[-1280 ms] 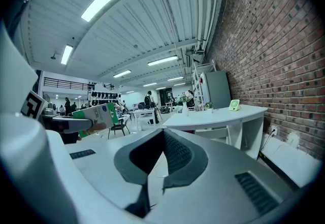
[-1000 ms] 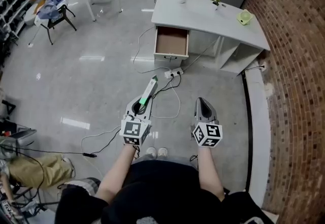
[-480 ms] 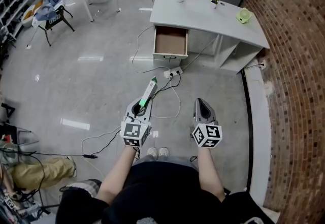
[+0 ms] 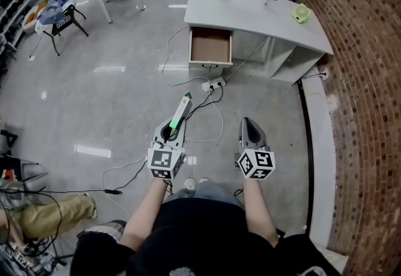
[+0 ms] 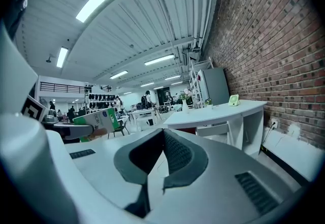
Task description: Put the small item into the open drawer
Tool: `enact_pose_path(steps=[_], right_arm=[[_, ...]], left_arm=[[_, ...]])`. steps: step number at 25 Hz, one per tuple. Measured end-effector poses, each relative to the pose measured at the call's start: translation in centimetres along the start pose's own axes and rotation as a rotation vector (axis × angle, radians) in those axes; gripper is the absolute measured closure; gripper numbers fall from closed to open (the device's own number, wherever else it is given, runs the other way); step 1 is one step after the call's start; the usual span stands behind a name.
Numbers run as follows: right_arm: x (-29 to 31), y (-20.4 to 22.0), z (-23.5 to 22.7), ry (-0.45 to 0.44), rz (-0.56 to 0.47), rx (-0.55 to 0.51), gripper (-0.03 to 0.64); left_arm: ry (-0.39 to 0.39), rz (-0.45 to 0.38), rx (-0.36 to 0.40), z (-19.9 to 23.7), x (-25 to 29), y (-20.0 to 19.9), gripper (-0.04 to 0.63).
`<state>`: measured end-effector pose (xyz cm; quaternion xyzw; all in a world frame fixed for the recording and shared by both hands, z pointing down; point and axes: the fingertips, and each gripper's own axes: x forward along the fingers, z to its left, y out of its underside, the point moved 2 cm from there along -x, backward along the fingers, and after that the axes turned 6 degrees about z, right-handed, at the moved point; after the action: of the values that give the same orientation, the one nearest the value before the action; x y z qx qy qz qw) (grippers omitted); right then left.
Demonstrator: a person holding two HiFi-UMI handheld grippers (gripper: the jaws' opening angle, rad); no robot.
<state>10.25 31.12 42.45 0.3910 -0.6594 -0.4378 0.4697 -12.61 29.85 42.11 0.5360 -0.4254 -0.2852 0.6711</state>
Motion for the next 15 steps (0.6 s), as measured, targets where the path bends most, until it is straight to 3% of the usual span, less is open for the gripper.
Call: enact_pose_path(steps=[8, 15], right_arm=[[0.7, -0.5, 0.8, 0.032, -0.039, 0.005, 0.615], [3.1, -3.0, -0.2, 0.040, -0.075, 0.008, 0.615]], left_arm=[[0.030, -0.002, 0.031, 1.5, 0.3, 0.2, 0.509], [0.023, -0.020, 0.028, 3.6, 3.6, -1.4, 0.509]])
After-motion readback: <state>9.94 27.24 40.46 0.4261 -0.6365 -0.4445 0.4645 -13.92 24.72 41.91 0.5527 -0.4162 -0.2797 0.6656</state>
